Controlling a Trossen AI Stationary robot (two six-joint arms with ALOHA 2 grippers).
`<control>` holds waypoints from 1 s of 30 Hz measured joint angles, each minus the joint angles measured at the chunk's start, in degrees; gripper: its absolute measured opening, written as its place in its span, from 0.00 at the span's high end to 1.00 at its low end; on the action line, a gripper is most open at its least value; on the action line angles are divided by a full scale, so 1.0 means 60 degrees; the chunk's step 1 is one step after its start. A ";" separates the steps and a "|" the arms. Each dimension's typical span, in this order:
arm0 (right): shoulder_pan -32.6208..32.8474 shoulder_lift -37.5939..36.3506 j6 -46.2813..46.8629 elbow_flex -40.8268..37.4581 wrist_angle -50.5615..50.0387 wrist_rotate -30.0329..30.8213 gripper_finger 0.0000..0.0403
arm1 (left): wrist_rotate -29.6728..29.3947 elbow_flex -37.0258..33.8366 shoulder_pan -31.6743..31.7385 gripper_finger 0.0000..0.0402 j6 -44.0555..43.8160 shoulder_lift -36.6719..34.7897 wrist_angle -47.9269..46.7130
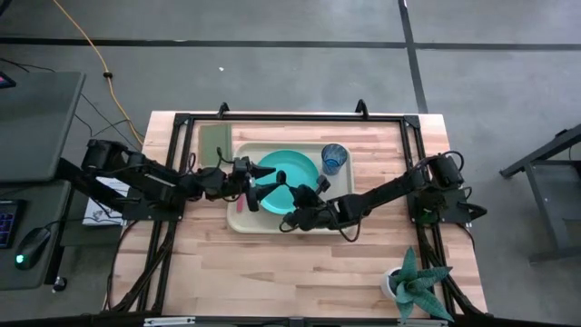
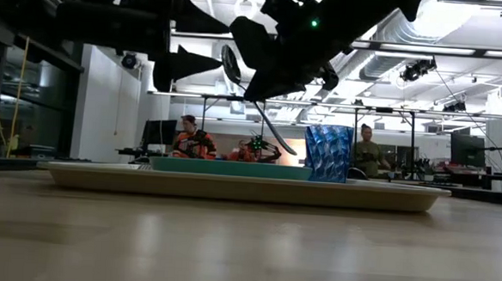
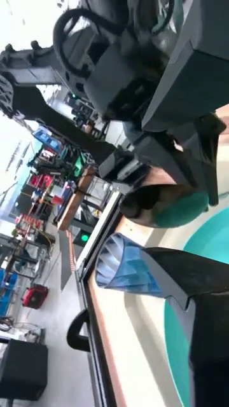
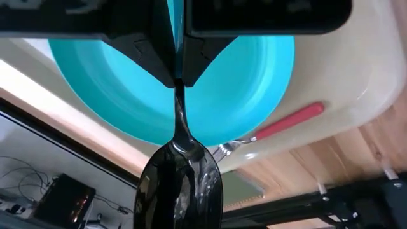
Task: Pick and place plate/cup/fork/spoon on tray
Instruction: Put the light blue spoon on the light brown serving tray at the left of the light blue plate
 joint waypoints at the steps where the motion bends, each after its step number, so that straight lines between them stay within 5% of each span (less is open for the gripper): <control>1: 0.0003 0.0000 0.0000 0.0000 0.0000 0.0000 1.00 | 0.0001 0.0054 -0.0005 0.26 -0.0012 0.0085 -0.0014; 18: 0.0022 -0.0004 0.0160 0.0003 -0.0321 -0.0476 1.00 | -0.0294 0.1036 -0.0486 0.26 0.0362 0.1266 -0.0131; 30: 0.0040 -0.0004 0.0132 0.0004 -0.0572 0.0375 1.00 | -0.1543 0.1032 -0.0488 0.27 0.0770 0.1233 -0.0790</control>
